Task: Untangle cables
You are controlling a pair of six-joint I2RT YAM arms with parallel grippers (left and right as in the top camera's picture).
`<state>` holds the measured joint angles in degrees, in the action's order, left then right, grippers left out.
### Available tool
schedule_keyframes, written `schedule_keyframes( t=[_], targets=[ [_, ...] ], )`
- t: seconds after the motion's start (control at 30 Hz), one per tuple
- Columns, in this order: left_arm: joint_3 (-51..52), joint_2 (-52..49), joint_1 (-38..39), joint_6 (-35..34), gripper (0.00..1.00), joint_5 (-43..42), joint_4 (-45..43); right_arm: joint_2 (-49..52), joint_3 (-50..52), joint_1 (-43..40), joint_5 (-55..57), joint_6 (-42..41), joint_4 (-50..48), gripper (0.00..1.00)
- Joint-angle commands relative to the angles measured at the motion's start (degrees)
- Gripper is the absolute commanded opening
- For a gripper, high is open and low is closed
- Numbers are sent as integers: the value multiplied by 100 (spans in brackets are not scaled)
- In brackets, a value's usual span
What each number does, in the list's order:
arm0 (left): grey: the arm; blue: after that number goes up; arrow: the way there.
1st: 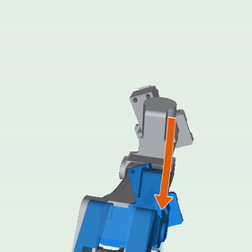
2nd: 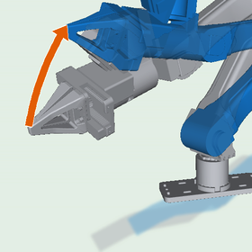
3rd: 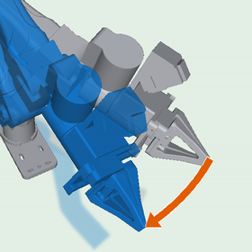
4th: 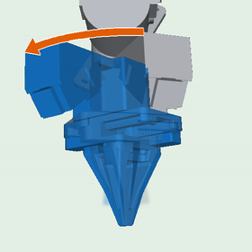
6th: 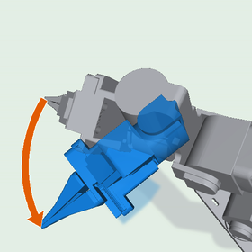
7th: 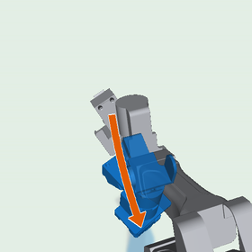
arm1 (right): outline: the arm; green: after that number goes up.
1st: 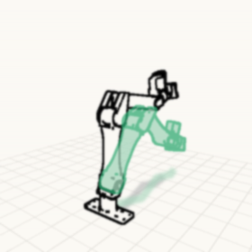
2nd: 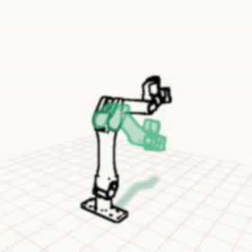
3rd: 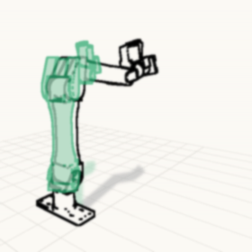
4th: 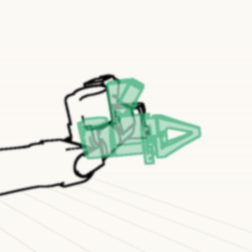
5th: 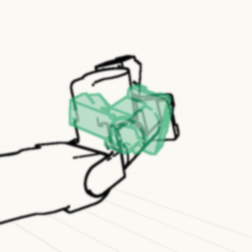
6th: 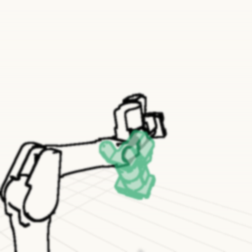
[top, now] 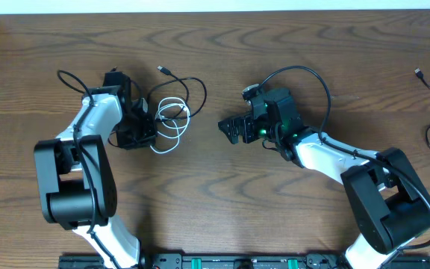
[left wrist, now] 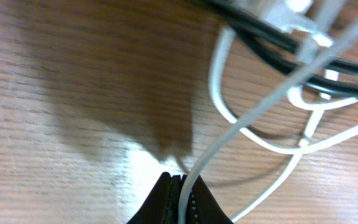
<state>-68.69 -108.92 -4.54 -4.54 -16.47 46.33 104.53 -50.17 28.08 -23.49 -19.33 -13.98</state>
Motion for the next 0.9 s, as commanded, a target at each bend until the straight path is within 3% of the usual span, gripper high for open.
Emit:
schedule_keyframes(
  t=[0.0, 0.37, 0.7, 0.87],
  targets=[
    [-11, 929, 229, -22, 7, -48, 37, 17, -17, 4, 52, -33, 4, 99],
    [-170, 4579, 498, -9, 7, -46, -682, 17, -17, 11, 39, -39, 2, 99],
    [-170, 5694, 498, -407, 7, -52, -870, 17, -17, 11, -326, -37, 0, 99],
    [-170, 6057, 498, -717, 7, -109, -1429, 17, -17, 4, -452, -31, -59, 99]
  ],
)
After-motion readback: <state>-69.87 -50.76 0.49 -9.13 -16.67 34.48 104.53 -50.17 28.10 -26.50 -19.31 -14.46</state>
